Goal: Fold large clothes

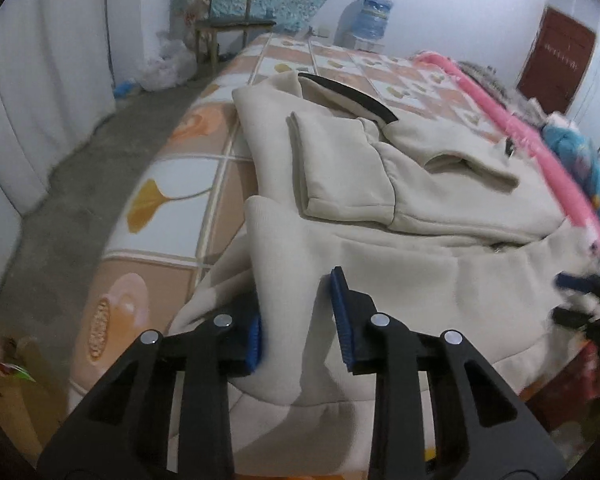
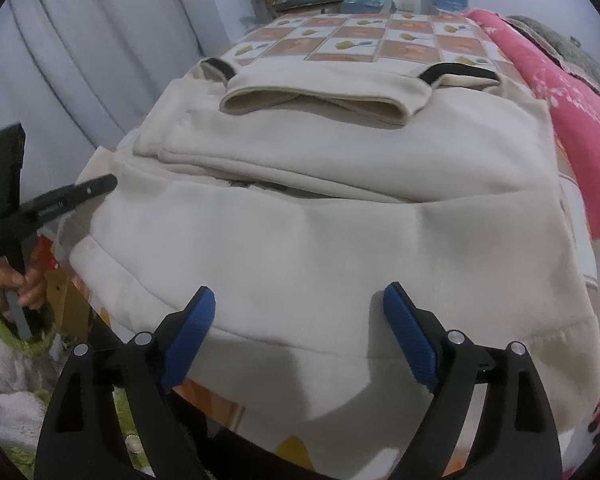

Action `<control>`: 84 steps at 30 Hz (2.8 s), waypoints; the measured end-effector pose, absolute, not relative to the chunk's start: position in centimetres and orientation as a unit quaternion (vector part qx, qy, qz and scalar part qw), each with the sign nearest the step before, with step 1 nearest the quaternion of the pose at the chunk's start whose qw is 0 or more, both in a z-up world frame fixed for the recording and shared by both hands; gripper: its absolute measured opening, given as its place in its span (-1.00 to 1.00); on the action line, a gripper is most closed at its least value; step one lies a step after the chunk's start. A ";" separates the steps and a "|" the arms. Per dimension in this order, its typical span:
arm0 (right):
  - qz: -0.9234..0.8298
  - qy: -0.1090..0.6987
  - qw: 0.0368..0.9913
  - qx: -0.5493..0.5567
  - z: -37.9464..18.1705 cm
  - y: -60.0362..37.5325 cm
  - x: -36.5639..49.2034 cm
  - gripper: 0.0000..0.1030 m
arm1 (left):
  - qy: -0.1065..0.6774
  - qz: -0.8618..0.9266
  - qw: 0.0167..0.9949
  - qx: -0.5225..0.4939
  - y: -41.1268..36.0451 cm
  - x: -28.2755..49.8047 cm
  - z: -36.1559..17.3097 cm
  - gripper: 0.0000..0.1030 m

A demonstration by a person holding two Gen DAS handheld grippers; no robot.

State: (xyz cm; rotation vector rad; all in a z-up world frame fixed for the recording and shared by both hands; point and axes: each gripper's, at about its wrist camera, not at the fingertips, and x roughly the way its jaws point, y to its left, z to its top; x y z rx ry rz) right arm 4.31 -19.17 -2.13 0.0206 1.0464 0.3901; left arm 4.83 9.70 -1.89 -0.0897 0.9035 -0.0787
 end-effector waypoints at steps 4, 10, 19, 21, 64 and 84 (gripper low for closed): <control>0.159 0.476 0.864 0.040 -0.7 -22.3 3.1 0.54 | 0.430 -0.010 0.903 0.005 8.3 4.5 -1.8 -0.45; 0.075 0.443 0.891 0.065 1.3 -28.7 2.2 0.23 | 0.426 0.011 0.904 0.035 8.0 4.3 -1.8 -0.45; 0.062 0.451 0.883 0.114 -0.6 -33.2 7.1 -0.19 | 0.429 0.024 0.902 0.040 7.7 4.1 -1.9 -0.45; 0.056 0.460 0.881 0.100 -1.4 -32.9 8.0 -0.24 | 0.429 0.026 0.902 0.041 7.5 4.2 -1.9 -0.45; -0.001 0.460 0.887 -0.048 -1.9 -29.5 6.6 -0.50 | 0.435 0.045 0.898 0.051 6.9 4.5 -2.2 -0.45; -0.001 0.459 0.887 -0.048 -2.0 -29.5 6.6 -0.50 | 0.436 0.045 0.897 0.053 6.9 4.5 -2.2 -0.45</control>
